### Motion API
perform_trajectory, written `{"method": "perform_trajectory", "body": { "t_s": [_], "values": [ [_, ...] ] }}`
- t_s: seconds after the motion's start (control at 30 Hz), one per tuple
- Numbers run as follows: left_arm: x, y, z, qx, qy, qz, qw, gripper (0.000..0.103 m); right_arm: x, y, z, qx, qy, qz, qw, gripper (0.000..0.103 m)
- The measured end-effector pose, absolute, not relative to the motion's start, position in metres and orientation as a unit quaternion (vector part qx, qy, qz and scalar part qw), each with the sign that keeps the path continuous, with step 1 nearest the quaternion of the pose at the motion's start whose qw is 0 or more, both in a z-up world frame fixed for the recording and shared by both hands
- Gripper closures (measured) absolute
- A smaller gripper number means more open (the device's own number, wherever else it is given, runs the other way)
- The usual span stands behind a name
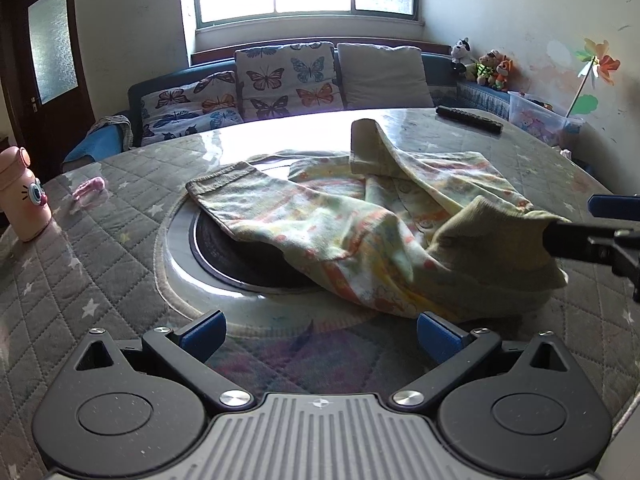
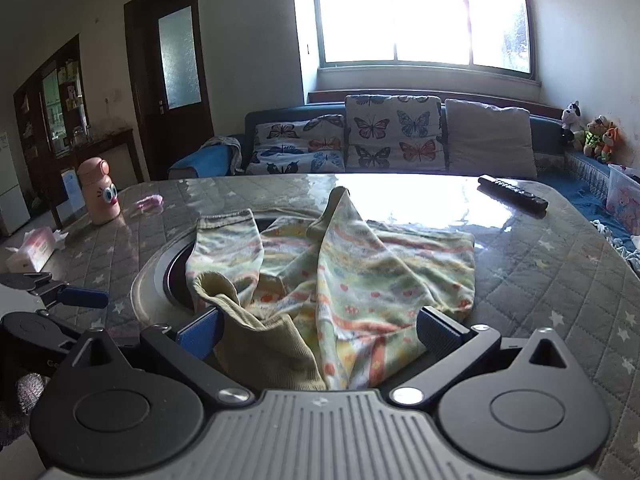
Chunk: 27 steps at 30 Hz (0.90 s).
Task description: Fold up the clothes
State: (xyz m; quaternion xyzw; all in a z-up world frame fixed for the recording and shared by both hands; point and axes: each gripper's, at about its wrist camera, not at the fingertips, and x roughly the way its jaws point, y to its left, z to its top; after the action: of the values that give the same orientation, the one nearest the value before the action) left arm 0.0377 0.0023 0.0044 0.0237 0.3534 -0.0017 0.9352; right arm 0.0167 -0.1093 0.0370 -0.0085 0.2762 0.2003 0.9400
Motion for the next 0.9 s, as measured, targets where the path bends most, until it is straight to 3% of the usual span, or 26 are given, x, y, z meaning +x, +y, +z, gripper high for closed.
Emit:
{"method": "perform_trajectory", "body": {
  "t_s": [0.7, 0.9],
  "values": [
    [0.113, 0.001, 0.026, 0.041, 0.329, 0.009, 0.943, 0.000, 0.073, -0.083, -0.020, -0.077, 0.358, 0.180, 0.913, 0.000],
    [0.154, -0.012, 0.011, 0.046, 0.350, 0.006, 0.936, 0.000, 0.080, -0.092, -0.001, -0.067, 0.345, 0.192, 0.917, 0.000]
  ]
}}
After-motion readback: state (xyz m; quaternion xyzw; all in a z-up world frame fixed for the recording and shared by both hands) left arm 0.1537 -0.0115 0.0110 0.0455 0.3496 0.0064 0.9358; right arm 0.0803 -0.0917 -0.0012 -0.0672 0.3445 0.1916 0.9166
